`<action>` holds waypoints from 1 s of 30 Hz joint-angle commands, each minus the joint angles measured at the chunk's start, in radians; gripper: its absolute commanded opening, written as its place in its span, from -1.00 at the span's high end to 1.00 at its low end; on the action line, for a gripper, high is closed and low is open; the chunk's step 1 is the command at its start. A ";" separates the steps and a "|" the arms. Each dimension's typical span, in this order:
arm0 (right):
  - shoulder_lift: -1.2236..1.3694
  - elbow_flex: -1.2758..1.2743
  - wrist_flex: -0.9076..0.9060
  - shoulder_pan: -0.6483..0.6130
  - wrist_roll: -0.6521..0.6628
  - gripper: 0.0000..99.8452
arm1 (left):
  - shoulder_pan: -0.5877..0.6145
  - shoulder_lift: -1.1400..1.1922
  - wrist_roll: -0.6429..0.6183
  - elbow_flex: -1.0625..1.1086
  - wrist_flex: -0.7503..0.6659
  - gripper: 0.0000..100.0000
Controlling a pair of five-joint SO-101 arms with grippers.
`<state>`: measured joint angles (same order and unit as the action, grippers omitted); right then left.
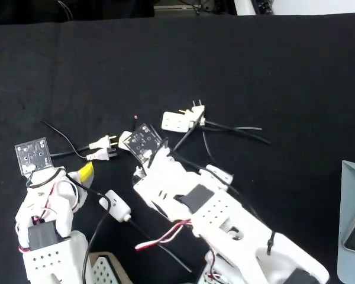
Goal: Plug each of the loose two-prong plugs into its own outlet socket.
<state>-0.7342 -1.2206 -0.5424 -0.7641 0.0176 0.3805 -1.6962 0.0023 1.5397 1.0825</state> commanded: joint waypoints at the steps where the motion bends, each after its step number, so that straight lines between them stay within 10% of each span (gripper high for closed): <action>1: -0.073 -0.007 -0.023 0.008 0.006 0.98 | 0.012 -0.009 0.012 -0.012 -0.006 0.35; 30: 0.113 -0.108 0.129 0.012 0.127 0.98 | 0.008 -0.009 0.012 -0.012 -0.005 0.35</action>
<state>-0.6283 -1.3249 -0.4104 -0.7626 0.1297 0.3805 -1.6962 0.0023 1.5397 1.0825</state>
